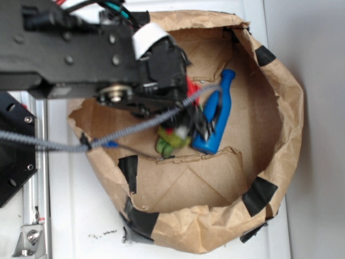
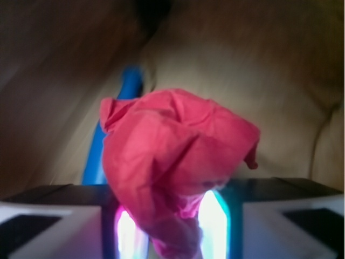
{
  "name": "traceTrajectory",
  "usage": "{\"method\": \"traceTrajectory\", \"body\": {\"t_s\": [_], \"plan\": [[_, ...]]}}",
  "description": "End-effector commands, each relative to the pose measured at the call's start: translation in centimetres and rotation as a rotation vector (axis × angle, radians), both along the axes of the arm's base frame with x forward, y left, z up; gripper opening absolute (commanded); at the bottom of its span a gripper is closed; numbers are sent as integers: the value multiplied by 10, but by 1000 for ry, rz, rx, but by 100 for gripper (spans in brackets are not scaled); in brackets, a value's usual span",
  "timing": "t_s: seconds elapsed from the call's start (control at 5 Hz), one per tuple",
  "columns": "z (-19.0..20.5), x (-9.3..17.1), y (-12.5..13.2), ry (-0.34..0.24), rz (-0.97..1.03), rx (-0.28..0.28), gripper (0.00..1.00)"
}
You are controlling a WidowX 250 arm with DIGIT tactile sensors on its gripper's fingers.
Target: Grab the red paper.
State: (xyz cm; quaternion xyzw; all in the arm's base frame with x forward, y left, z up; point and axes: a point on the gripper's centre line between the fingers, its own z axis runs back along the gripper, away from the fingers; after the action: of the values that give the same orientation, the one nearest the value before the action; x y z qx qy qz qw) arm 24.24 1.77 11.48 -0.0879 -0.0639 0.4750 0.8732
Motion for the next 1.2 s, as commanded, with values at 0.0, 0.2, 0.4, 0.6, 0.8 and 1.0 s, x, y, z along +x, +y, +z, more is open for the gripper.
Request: {"method": "traceTrajectory", "body": {"t_s": [0.0, 0.2, 0.4, 0.6, 0.8, 1.0], "plan": [[42, -8, 14, 309, 32, -208, 0], [54, -19, 16, 230, 103, -45, 0], [52, -26, 17, 159, 153, 66, 100], [47, -31, 16, 41, 172, 154, 100], [39, -30, 24, -18, 206, 222, 100], [30, -25, 39, -100, 282, 296, 100]]}}
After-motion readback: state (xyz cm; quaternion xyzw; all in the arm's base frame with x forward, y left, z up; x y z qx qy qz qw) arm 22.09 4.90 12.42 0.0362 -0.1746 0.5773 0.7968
